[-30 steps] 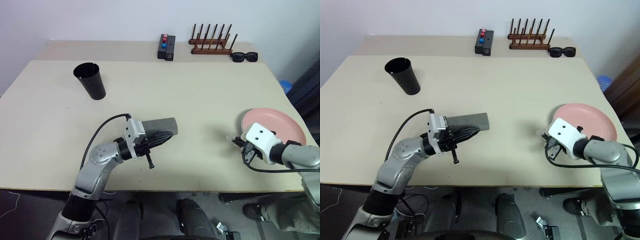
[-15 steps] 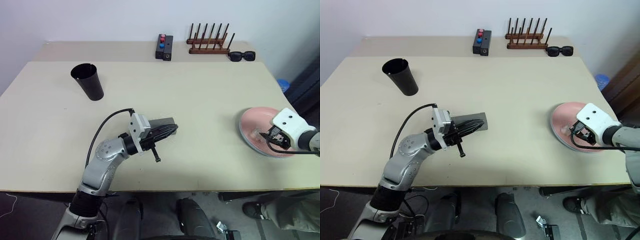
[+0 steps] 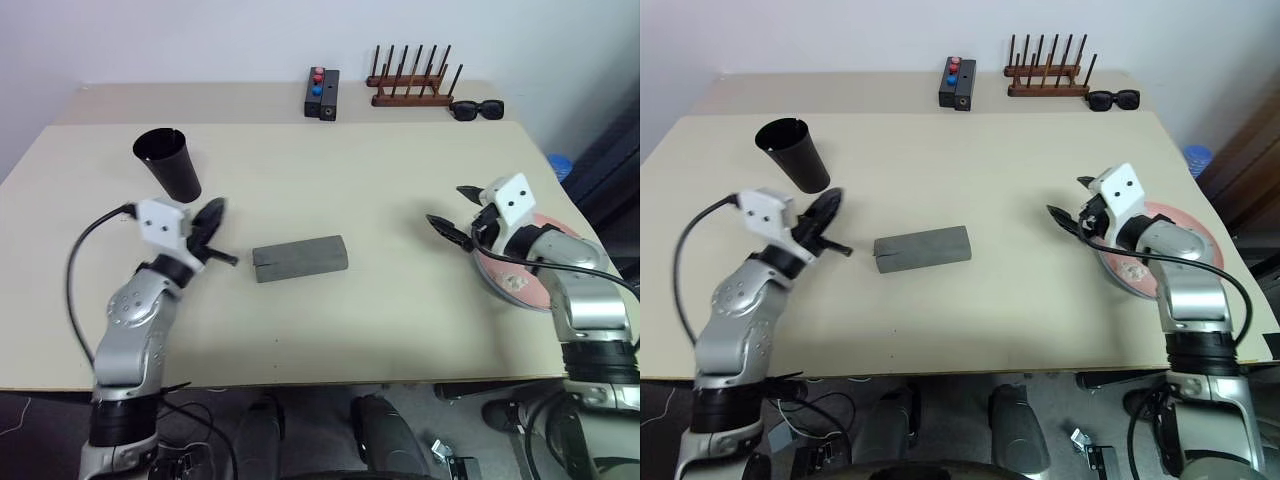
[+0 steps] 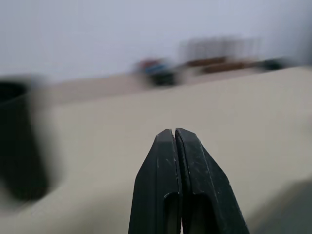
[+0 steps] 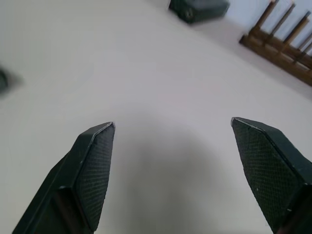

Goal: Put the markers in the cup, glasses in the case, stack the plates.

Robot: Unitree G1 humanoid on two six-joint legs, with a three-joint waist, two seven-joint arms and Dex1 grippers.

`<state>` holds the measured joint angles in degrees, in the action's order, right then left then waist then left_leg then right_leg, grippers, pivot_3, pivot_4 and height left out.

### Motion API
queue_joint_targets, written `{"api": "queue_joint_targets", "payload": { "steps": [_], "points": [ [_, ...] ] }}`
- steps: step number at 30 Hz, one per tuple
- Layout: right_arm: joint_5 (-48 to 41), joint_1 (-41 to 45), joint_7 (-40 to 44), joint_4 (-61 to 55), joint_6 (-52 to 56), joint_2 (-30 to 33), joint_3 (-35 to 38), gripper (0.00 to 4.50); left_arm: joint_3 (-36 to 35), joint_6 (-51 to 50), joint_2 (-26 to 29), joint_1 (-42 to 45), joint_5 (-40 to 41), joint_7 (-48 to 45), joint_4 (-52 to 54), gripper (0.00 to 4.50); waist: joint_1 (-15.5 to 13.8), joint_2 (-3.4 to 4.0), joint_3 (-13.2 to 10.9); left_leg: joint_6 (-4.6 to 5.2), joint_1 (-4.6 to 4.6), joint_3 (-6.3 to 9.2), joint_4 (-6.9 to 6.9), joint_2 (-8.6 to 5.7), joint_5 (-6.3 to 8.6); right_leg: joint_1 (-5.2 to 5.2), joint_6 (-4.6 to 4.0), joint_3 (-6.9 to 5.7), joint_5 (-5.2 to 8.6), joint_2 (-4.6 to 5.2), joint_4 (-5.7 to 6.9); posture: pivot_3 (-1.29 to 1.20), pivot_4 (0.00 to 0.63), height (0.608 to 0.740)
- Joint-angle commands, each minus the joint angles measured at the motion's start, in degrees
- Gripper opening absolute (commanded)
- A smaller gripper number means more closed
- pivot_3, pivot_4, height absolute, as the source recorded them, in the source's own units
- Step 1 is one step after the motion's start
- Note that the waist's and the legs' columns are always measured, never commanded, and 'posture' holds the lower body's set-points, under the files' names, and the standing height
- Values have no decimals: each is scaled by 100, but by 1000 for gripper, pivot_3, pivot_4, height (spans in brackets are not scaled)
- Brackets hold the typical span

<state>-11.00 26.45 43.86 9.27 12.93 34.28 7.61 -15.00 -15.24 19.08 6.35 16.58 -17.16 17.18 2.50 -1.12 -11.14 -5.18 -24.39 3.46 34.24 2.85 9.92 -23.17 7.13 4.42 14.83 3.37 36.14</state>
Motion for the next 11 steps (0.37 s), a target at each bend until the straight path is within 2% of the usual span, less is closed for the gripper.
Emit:
{"api": "queue_joint_targets", "payload": {
  "steps": [1, 6, 11],
  "points": [
    [-135, 315, 155, 379, -209, -148, -90, 3876, -285, -133, -219, -220, -236, 734, 506, 0, -38, 0, 0, -1, -1, 2, 0, 0, 0, 0, -1, -2, 0, 0, 2, 0, 150, 740],
    [-193, 643, 438, 835, -213, -217, -246, 3876, -598, -261, -674, -448, -271, 1478, 677, 0, -49, 0, 0, -2, -1, 1, 8, -1, -1, 3, -3, -1, -1, 0, 1, 0, 150, 740],
    [-171, 802, 646, 1193, -364, -234, -297, 3876, -625, -69, -569, -760, -428, 1434, 618, 0, -19, 0, 0, -2, 0, 1, 1, 0, -1, 1, -2, -1, -1, -1, 1, 0, 150, 740]
  ]
}}
